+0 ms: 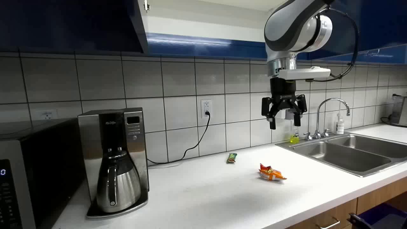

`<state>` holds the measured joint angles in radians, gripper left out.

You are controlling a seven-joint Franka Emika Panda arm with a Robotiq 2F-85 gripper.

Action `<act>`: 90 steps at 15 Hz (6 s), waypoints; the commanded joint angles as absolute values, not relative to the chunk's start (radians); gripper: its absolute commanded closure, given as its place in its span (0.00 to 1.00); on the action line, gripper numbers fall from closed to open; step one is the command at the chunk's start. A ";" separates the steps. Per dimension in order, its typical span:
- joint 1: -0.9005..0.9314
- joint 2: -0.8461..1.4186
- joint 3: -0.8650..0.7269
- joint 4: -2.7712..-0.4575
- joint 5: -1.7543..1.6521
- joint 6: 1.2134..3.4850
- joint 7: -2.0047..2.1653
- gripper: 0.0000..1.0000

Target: Pick up the object from the counter and put it in the cabinet

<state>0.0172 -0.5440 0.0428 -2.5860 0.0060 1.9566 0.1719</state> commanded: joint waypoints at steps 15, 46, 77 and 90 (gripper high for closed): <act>0.007 -0.535 0.048 -2.580 0.011 1.961 0.174 0.00; -0.067 0.124 -0.094 -2.348 0.149 2.424 0.220 0.00; -0.066 0.504 -0.140 -2.080 0.222 2.506 0.420 0.00; -0.062 0.545 -0.140 -2.034 0.218 2.494 0.427 0.61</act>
